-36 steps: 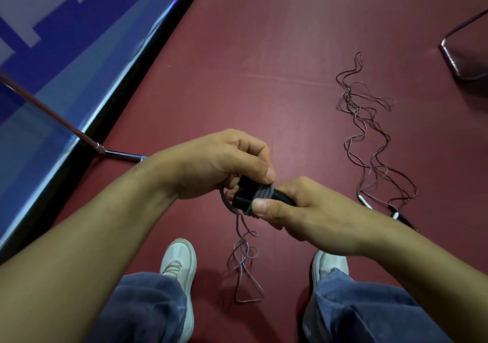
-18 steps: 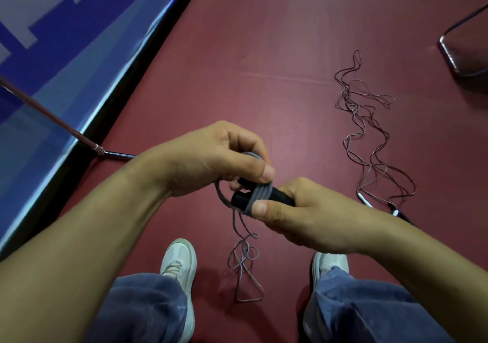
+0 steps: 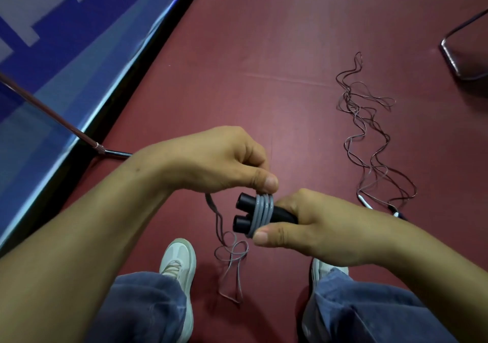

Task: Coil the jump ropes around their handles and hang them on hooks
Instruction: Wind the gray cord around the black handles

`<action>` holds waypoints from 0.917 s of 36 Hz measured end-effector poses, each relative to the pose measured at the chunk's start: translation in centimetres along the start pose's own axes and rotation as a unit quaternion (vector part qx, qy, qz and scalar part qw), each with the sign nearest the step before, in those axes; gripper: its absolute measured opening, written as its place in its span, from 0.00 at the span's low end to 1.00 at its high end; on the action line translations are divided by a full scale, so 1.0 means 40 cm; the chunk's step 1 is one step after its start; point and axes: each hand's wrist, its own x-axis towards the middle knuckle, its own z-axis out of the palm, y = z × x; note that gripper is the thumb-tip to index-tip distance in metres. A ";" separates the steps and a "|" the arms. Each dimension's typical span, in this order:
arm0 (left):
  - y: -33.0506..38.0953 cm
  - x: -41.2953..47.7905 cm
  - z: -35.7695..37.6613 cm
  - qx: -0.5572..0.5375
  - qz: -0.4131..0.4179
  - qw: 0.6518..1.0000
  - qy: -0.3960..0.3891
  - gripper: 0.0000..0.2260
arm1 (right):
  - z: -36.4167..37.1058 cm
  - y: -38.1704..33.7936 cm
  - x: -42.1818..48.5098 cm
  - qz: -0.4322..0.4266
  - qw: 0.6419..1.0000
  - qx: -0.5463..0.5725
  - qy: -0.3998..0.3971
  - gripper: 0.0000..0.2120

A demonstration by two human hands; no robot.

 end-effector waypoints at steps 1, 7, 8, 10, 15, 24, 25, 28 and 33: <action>0.001 0.000 0.002 0.028 0.005 1.000 -0.001 0.08 | 0.002 0.002 0.000 0.002 1.000 -0.029 0.004 0.25; 0.005 0.002 0.021 0.223 0.000 0.975 0.025 0.12 | 0.017 0.010 0.001 0.017 0.993 -0.110 0.025 0.27; 0.006 0.003 0.019 0.232 0.007 0.972 0.035 0.12 | 0.017 0.010 0.002 0.016 0.995 -0.096 0.028 0.25; 0.003 0.003 0.013 0.212 0.032 0.975 0.060 0.11 | 0.015 0.012 0.005 0.014 0.999 -0.042 0.029 0.22; -0.006 -0.001 0.005 0.082 0.053 0.992 0.078 0.10 | 0.015 0.011 0.005 0.008 0.993 0.117 -0.010 0.19; -0.003 -0.014 0.054 -0.281 0.023 0.959 0.035 0.12 | -0.009 -0.009 -0.017 -0.003 0.948 0.318 -0.025 0.18; -0.002 -0.013 0.058 -0.306 0.028 0.951 0.035 0.11 | -0.011 -0.009 -0.019 -0.007 0.946 0.323 -0.025 0.19; 0.000 -0.013 0.061 -0.399 0.048 0.915 0.031 0.05 | -0.017 -0.007 -0.024 -0.028 0.937 0.348 -0.022 0.20; -0.005 -0.020 0.058 -0.462 0.073 0.884 -0.009 0.18 | -0.028 0.005 -0.033 -0.056 0.910 0.411 -0.023 0.23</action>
